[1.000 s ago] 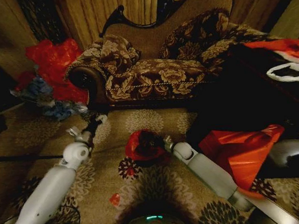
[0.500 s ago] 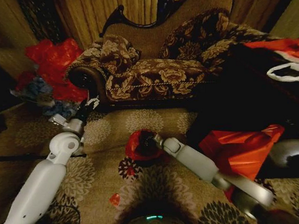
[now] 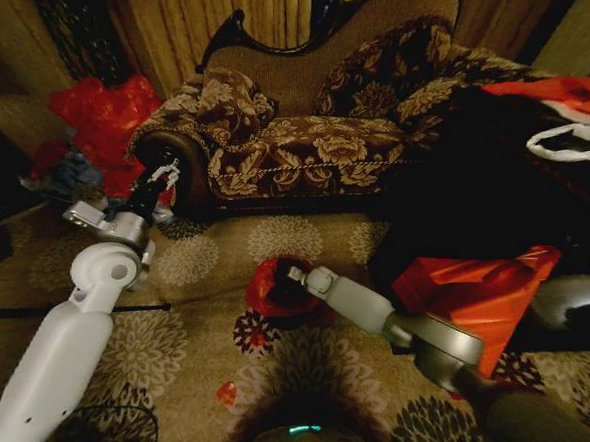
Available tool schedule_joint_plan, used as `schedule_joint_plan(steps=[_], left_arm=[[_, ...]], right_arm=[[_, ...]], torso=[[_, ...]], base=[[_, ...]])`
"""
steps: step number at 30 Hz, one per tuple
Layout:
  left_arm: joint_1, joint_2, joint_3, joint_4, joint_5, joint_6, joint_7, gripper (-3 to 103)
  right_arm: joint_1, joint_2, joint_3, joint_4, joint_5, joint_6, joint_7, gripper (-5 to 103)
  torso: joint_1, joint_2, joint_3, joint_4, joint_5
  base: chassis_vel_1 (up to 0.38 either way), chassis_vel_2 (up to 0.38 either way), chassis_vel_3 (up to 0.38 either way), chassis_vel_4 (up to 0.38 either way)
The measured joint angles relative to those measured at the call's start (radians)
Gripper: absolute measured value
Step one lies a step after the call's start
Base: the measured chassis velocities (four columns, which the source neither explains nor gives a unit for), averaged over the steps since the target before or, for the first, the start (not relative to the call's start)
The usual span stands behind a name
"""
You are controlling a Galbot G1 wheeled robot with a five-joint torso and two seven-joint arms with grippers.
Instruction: Place a garbage bag over the trash bin.
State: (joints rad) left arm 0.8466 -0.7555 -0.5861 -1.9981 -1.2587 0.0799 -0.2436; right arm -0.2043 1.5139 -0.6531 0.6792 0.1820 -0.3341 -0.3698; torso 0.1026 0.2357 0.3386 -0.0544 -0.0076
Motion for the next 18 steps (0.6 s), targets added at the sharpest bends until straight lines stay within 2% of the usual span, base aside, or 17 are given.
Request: schedule_joint_plan(steps=[2, 10, 12, 14, 15, 17, 18], left_arm=[[0.018, -0.001, -0.023, -0.009, -0.002, 0.0, 0.001, 100], [0.057, 0.001, -0.067, -0.019, -0.009, 0.005, 0.006, 100], [0.067, -0.003, -0.071, -0.019, -0.009, 0.005, 0.009, 100], [0.061, -0.01, -0.061, -0.013, -0.008, 0.007, 0.011, 100], [0.061, -0.01, -0.061, -0.013, -0.008, 0.007, 0.011, 100], [0.043, -0.01, -0.041, -0.004, -0.008, 0.009, 0.011, 100], [0.034, -0.009, -0.031, 0.0, -0.007, 0.01, 0.011, 100]], right_arm=[[0.002, 0.036, 0.021, -0.063, -0.045, 0.004, -0.006, 0], [-0.011, 0.064, 0.042, -0.109, -0.102, 0.007, -0.009, 0], [-0.017, 0.038, 0.028, -0.051, -0.1, -0.01, -0.001, 0], [-0.014, -0.015, -0.016, 0.065, -0.056, -0.066, 0.01, -2], [-0.014, -0.015, -0.016, 0.065, -0.056, -0.066, 0.01, -2], [-0.007, -0.062, -0.024, 0.171, -0.006, -0.119, 0.023, 8], [-0.001, -0.082, -0.022, 0.215, 0.008, -0.138, 0.027, 8]], torso=[[-0.001, 0.001, -0.001, -0.0011, -0.001], [-0.001, 0.002, -0.002, -0.0014, -0.0006], [-0.001, 0.001, 0.0, 0.0, -0.0005], [0.001, -0.001, 0.002, 0.0015, 0.0013], [0.001, -0.001, 0.002, 0.0015, 0.0013], [0.001, -0.001, 0.002, 0.0022, 0.0016], [0.001, -0.001, 0.001, 0.0019, 0.0003]], base=[[0.0, 0.0, 0.0, 0.0], [0.0, 0.0, 0.0, 0.0], [0.0, 0.0, 0.0, 0.0], [0.0, 0.0, 0.0, 0.0], [0.0, 0.0, 0.0, 0.0], [0.0, 0.0, 0.0, 0.0], [0.0, 0.0, 0.0, 0.0]])
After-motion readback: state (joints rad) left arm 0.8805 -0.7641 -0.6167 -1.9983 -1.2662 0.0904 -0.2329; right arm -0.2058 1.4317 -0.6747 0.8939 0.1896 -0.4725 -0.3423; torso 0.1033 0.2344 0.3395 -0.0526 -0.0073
